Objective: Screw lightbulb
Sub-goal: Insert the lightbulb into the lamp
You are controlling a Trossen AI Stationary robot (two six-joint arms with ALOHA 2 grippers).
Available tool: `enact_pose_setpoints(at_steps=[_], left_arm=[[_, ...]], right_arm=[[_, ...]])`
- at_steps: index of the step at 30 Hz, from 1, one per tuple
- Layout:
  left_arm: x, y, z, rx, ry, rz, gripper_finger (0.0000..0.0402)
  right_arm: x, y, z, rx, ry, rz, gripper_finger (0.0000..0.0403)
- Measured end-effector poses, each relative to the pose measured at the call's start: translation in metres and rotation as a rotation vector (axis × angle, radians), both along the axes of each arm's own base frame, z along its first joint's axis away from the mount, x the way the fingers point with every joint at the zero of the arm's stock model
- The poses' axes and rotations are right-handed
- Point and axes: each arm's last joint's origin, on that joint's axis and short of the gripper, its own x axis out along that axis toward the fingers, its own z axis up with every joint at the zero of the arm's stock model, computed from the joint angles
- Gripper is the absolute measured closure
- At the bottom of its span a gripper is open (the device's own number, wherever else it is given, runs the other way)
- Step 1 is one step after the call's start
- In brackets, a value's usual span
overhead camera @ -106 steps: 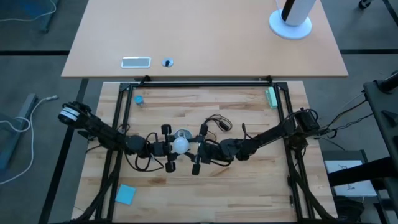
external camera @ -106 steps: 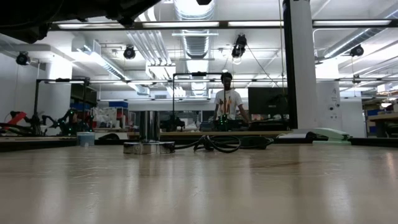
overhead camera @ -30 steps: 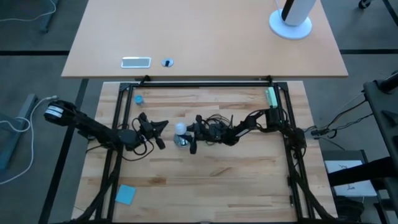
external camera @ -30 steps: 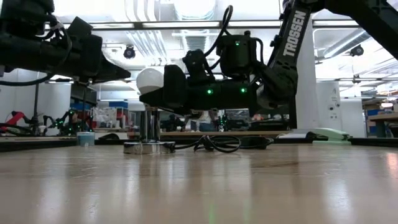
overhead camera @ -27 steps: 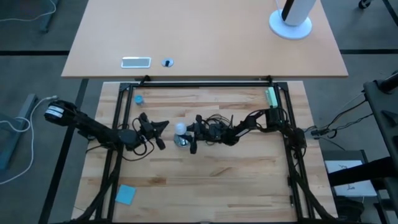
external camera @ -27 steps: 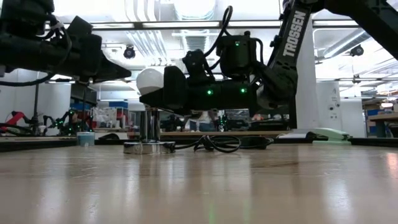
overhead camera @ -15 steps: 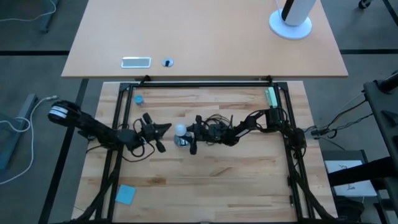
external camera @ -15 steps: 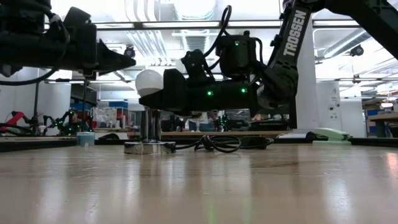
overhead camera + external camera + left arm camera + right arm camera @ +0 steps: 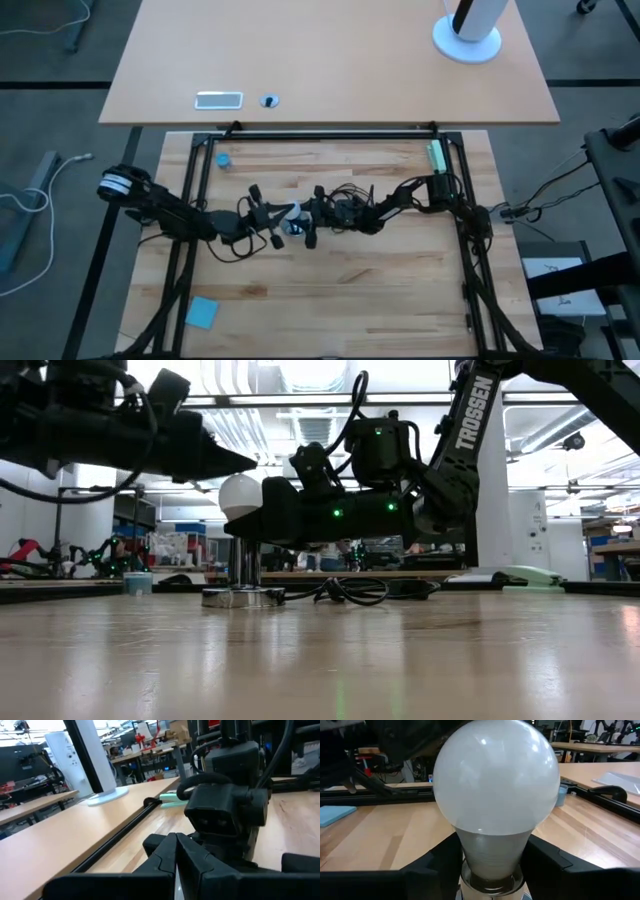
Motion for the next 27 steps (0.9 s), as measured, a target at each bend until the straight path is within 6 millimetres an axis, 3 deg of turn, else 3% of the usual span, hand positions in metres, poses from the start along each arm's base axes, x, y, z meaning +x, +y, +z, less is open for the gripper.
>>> enact_pose_setpoints(at_steps=[11,27], left_arm=[[0.005,0.000,-0.001,-0.002,0.004,0.003,0.0401],[0.005,0.000,-0.002,-0.005,0.009,0.003,0.0401]], right_arm=[[0.000,0.003,0.002,0.000,0.005,0.003,0.0234],[-0.002,0.007,0.015,0.025,0.080,0.016,0.0195]])
